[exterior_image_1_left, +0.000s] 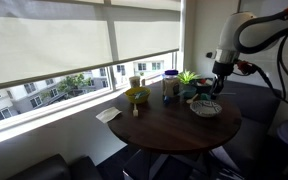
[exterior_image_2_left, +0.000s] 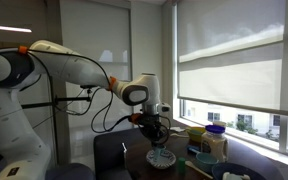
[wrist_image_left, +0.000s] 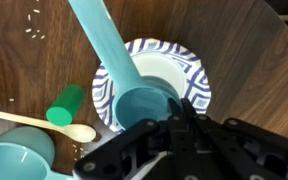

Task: Place the blue scoop in the bowl

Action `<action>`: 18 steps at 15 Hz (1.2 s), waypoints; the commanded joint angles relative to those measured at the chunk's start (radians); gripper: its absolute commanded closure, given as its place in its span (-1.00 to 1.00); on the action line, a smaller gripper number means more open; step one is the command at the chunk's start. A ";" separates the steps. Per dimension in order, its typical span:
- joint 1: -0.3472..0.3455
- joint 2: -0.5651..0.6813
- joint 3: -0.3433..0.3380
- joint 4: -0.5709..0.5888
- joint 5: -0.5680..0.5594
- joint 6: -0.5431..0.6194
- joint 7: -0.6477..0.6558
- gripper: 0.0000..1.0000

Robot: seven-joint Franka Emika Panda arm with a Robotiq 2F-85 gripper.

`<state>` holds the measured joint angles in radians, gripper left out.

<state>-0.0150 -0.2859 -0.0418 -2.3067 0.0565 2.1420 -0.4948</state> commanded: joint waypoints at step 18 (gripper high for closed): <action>0.071 0.070 0.021 0.066 0.113 0.137 0.004 -0.33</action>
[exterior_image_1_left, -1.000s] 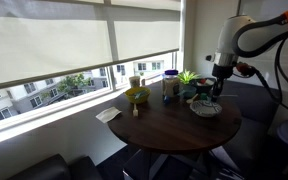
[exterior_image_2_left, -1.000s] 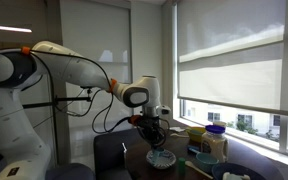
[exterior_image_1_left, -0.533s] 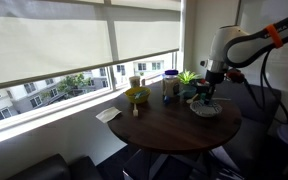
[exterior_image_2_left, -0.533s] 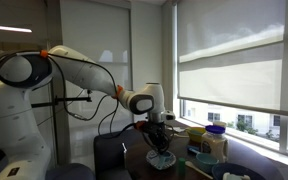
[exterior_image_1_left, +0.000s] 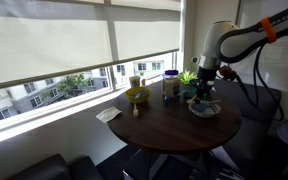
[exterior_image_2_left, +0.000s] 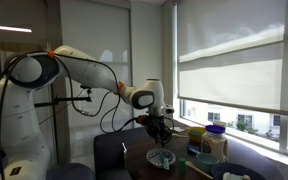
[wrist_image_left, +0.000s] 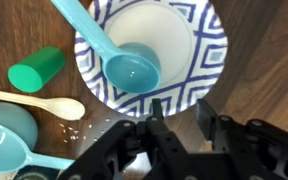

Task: Place the blue scoop in the bowl

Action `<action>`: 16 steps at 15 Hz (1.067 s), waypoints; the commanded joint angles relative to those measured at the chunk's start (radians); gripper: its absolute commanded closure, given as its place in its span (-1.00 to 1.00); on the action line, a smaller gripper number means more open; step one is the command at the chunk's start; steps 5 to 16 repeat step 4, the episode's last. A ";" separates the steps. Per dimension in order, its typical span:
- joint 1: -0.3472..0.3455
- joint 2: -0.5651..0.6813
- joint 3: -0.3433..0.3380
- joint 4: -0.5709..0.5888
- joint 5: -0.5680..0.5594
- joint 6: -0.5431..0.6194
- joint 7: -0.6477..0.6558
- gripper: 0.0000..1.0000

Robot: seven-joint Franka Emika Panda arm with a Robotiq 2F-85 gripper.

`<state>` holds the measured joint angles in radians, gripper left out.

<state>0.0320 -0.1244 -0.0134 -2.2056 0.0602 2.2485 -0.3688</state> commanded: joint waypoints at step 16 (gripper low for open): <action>0.040 -0.100 -0.018 -0.008 0.136 0.022 -0.179 -0.36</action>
